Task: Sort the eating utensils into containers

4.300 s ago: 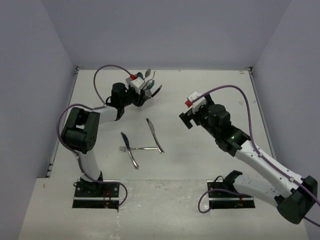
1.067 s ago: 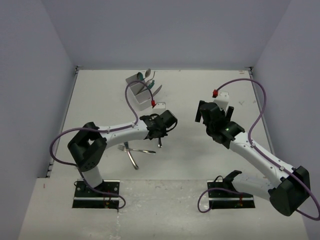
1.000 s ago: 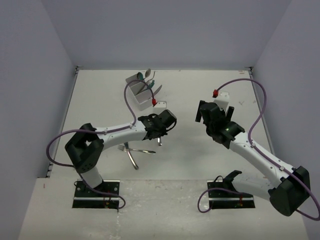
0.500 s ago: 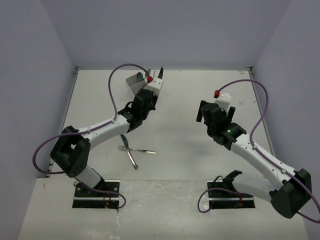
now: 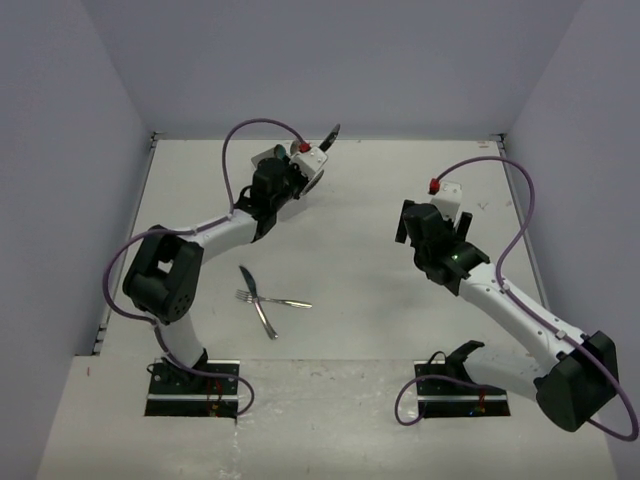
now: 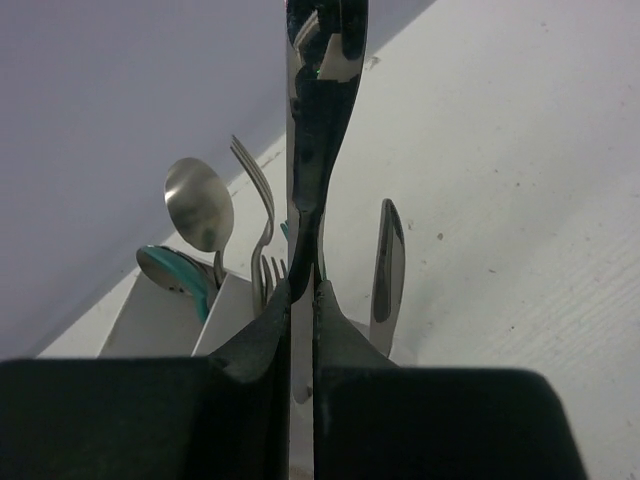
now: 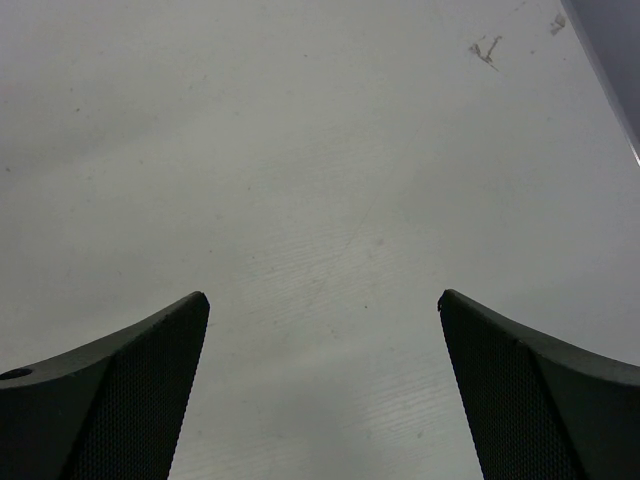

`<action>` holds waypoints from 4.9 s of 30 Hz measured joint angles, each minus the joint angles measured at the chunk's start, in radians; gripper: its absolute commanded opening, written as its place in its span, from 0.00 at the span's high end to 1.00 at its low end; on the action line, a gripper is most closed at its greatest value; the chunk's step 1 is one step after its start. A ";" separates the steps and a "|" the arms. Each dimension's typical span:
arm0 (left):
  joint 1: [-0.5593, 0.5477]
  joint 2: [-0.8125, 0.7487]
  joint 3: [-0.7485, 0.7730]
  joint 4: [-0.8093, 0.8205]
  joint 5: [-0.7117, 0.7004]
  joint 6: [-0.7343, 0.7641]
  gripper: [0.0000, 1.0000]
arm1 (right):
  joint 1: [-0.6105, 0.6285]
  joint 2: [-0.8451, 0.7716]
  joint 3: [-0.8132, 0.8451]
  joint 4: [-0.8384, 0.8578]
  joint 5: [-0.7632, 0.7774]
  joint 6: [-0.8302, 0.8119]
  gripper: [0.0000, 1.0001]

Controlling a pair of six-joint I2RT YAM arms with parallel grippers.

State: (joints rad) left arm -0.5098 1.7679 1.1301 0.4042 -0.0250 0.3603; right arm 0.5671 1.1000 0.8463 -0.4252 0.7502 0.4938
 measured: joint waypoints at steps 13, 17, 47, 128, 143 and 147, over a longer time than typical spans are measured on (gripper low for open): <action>0.049 0.089 -0.068 0.113 0.069 0.035 1.00 | -0.038 0.039 0.000 0.002 0.001 -0.006 0.01; 0.049 0.089 -0.081 0.096 0.068 0.035 0.99 | -0.044 0.038 0.000 0.002 0.003 -0.006 0.01; -0.159 -0.394 0.081 -0.890 -0.298 -1.054 0.00 | -0.047 -0.056 -0.017 0.011 -0.045 0.017 0.01; -0.302 -0.439 -0.258 -0.322 -0.520 -0.675 1.00 | -0.047 -0.101 -0.054 0.063 -0.129 0.011 0.01; -0.003 -0.012 -0.019 0.000 -0.031 -0.066 1.00 | -0.118 -0.048 -0.055 0.088 -0.106 -0.035 0.01; 0.062 0.035 -0.022 0.053 0.021 -0.050 1.00 | -0.142 -0.045 -0.055 0.103 -0.121 -0.046 0.01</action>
State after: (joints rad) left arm -0.4480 1.8030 1.1080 0.4576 -0.0044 0.3099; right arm 0.4248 1.0550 0.7918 -0.3225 0.6289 0.4477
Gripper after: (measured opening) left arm 0.121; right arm 0.990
